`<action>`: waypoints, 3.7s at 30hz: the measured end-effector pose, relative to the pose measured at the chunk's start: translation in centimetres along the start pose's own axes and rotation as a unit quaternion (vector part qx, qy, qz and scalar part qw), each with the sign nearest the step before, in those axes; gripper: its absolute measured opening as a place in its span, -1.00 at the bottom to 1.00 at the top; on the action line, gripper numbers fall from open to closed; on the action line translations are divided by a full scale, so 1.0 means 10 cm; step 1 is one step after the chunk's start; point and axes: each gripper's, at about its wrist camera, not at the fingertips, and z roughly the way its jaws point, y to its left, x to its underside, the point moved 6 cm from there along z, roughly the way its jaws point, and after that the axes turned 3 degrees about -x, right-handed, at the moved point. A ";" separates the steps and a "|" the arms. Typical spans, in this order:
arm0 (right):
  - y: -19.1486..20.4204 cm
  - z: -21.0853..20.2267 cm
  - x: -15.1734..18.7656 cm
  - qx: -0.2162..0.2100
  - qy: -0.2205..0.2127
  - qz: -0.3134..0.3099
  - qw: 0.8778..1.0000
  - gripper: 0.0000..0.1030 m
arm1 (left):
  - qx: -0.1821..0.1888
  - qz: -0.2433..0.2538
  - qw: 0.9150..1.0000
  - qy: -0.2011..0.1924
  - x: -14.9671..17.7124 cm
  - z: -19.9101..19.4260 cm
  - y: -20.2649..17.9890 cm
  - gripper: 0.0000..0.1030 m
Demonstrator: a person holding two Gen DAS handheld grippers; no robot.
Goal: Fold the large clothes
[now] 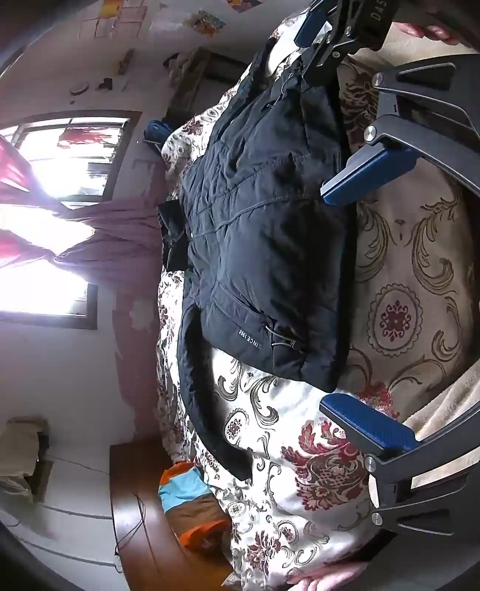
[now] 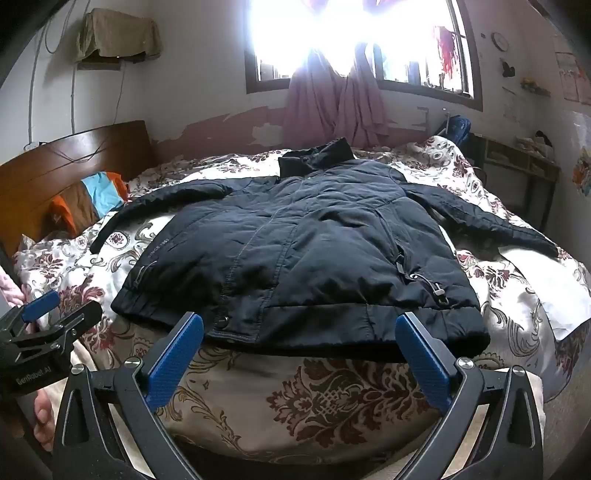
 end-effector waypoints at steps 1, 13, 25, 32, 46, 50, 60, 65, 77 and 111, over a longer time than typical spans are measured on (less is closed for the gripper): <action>0.00 0.00 0.00 0.000 0.000 0.000 1.000 0.98 | 0.001 0.000 1.000 0.002 0.00 0.00 0.00 1.00; -0.01 0.00 0.00 -0.001 -0.001 0.001 1.000 0.98 | 0.013 0.000 1.000 0.011 0.09 0.00 -0.04 1.00; -0.02 -0.01 0.00 -0.001 -0.001 0.001 1.000 0.98 | 0.019 0.002 1.000 0.010 0.04 0.03 -0.06 1.00; -0.02 -0.01 0.00 -0.001 -0.001 0.001 1.000 0.98 | 0.019 0.001 1.000 0.010 0.04 0.03 -0.05 1.00; -0.03 -0.02 0.00 -0.002 -0.001 0.002 1.000 0.98 | 0.020 0.001 1.000 0.011 0.04 0.02 -0.05 1.00; -0.03 -0.02 0.00 -0.003 -0.001 0.002 1.000 0.98 | 0.020 0.002 1.000 0.010 0.04 0.02 -0.05 1.00; -0.04 -0.02 0.00 -0.003 -0.001 0.002 1.000 0.98 | 0.019 0.002 1.000 0.011 0.04 0.03 -0.05 1.00; -0.04 -0.02 0.01 -0.003 -0.001 0.003 1.000 0.98 | 0.019 0.001 1.000 0.011 0.04 0.03 -0.05 1.00; -0.04 -0.02 0.01 -0.004 -0.001 0.002 1.000 0.98 | 0.019 0.002 1.000 0.011 0.05 0.03 -0.05 1.00; -0.99 -0.14 -0.50 0.077 -0.046 0.101 0.991 0.98 | -0.013 0.025 0.998 0.058 -0.43 0.23 -0.11 1.00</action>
